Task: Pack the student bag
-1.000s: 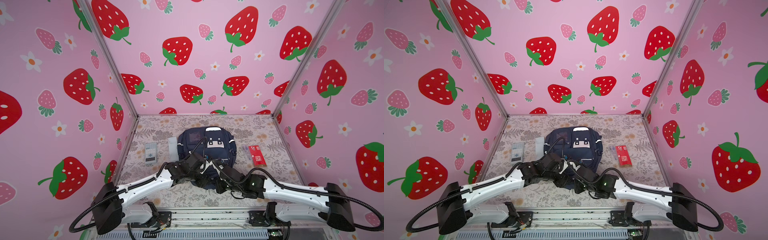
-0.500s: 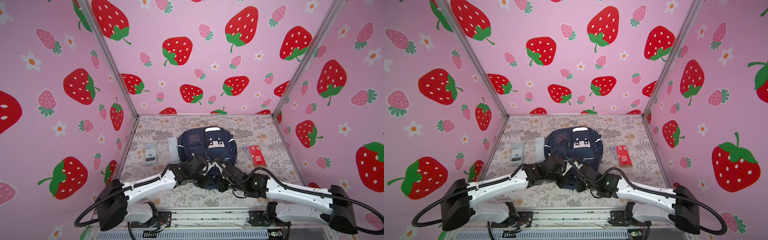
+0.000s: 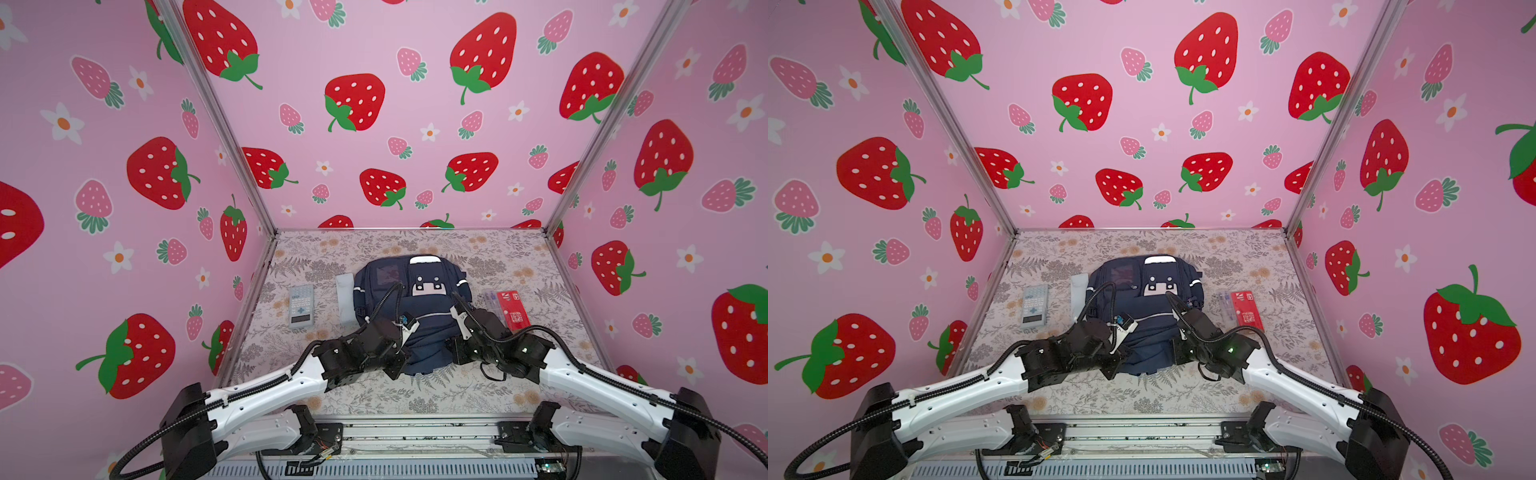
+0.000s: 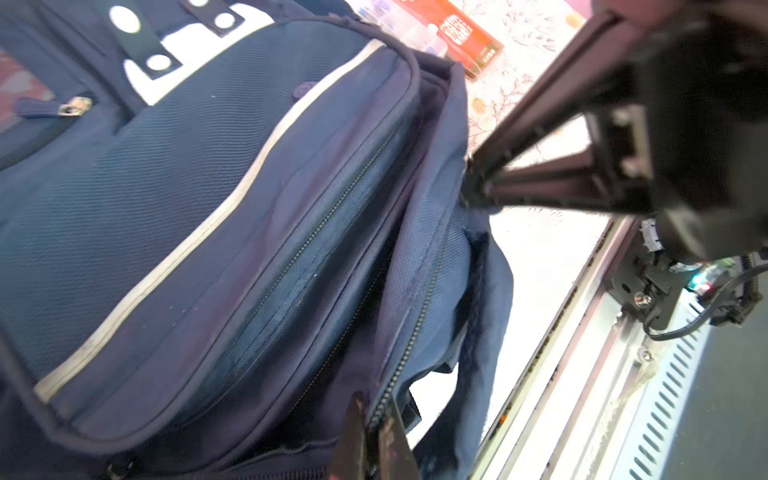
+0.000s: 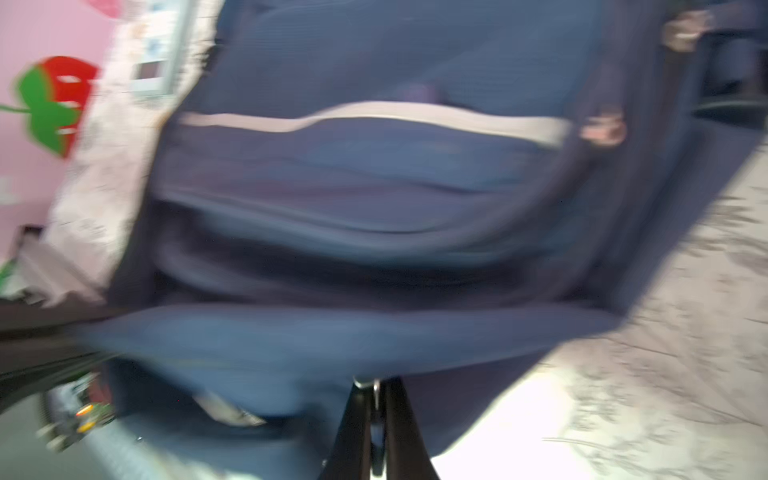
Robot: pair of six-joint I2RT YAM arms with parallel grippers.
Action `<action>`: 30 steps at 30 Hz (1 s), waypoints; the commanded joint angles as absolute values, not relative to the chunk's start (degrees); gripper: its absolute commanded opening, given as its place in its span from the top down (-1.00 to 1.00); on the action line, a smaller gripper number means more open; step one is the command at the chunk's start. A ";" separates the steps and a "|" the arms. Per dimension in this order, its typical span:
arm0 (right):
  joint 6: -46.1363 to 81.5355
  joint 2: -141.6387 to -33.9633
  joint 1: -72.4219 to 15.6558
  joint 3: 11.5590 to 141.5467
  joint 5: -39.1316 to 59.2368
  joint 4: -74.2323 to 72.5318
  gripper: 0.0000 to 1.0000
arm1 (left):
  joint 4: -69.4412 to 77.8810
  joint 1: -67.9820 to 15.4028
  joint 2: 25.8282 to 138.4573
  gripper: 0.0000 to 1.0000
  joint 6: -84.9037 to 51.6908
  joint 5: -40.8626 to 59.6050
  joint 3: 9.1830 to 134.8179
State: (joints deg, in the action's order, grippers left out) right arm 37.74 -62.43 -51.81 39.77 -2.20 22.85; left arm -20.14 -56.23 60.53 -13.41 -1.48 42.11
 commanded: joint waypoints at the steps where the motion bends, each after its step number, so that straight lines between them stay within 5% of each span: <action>1: 33.80 -65.45 -45.42 38.42 -11.04 26.97 1.00 | -26.35 -55.89 57.03 1.00 -15.51 -5.61 42.27; 16: 28.97 -73.59 -37.53 40.87 -6.07 17.04 1.00 | -21.36 -56.72 59.11 1.00 -18.79 -0.87 40.61; 20: 29.51 -68.76 -37.61 40.69 -3.86 19.32 0.23 | -25.54 -57.04 59.52 0.08 -19.93 -1.83 44.58; 25: 32.26 -60.63 -37.61 41.61 -3.87 23.67 -0.12 | -36.26 -56.75 58.17 -0.69 -13.81 -10.30 55.56; 27: 33.15 -59.99 -37.62 42.07 -3.61 23.48 -0.17 | -39.15 -55.78 60.21 -0.78 -8.90 -11.13 59.64; 30: 34.12 -61.42 -37.23 44.04 -4.79 22.32 -0.20 | -44.06 -54.16 66.98 -0.63 -2.99 -6.03 65.73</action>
State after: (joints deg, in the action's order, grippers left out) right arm 32.53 -60.34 -37.85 41.69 -3.99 21.52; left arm -36.01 -55.31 62.04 -10.79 -6.85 61.19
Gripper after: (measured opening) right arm 0.600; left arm 0.828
